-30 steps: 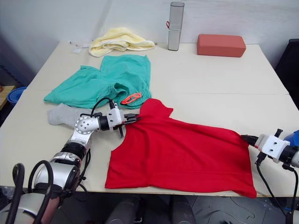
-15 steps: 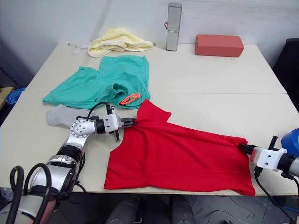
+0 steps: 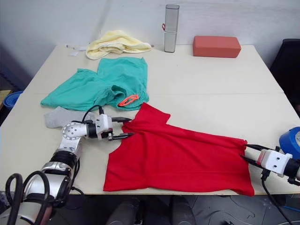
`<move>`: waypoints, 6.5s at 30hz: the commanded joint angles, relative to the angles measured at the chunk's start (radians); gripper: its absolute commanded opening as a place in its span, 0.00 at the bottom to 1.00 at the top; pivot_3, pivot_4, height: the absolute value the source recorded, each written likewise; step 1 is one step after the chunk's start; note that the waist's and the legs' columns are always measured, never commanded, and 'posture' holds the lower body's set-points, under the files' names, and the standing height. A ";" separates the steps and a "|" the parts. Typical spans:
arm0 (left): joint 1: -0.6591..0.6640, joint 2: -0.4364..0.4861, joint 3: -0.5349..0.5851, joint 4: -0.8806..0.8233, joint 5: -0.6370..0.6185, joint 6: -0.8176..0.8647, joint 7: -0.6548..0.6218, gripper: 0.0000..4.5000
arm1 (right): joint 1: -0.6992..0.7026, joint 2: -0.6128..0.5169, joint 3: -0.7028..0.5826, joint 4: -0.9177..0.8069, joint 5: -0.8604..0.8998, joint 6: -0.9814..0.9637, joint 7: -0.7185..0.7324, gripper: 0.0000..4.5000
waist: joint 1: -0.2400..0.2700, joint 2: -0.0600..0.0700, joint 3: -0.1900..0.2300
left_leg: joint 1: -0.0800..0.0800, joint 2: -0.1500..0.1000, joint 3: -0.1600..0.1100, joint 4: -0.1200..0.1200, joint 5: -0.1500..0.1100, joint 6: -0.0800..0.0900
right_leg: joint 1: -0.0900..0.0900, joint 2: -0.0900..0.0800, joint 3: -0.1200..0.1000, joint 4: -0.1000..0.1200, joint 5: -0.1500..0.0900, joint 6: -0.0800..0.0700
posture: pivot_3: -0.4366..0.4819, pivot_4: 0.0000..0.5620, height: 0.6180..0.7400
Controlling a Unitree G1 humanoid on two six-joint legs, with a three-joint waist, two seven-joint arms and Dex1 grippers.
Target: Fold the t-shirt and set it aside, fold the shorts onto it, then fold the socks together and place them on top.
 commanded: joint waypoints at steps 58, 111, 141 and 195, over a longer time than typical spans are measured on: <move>-0.379 -0.191 0.125 0.193 -0.059 0.828 0.196 0.01 | 0.143 0.126 -0.298 -0.892 0.350 1.131 -0.044 1.00 | 0.025 -0.002 0.001 | -0.004 -0.002 0.004 0.001 -0.001 -0.002 | -0.008 0.001 -0.003 0.002 0.000 0.001 | 0.48 0.27 1.00; -0.161 -0.114 0.048 0.081 -0.038 -0.090 -0.260 0.01 | -0.773 -0.056 0.218 0.198 -0.218 1.590 0.329 1.00 | 0.000 -0.002 0.000 | -0.006 0.000 0.010 0.002 -0.003 0.000 | -0.012 0.000 0.001 0.001 0.001 0.001 | 0.48 0.27 1.00; -0.166 -0.115 0.045 0.074 -0.043 -0.063 -0.264 0.00 | -0.752 0.087 -0.023 0.187 -0.051 1.545 0.170 0.17 | -0.001 -0.002 0.000 | -0.006 0.000 0.014 0.003 -0.003 0.001 | -0.013 0.000 0.000 0.002 0.001 0.002 | 0.48 0.27 1.00; 0.065 0.033 -0.001 -0.085 -0.101 -0.157 -0.326 0.49 | -0.022 0.082 -0.102 -0.032 -0.011 0.050 0.078 0.44 | -0.003 -0.002 0.000 | 0.000 0.002 0.015 0.001 -0.005 0.004 | -0.007 0.000 0.010 -0.002 0.002 0.004 | 0.48 0.27 1.00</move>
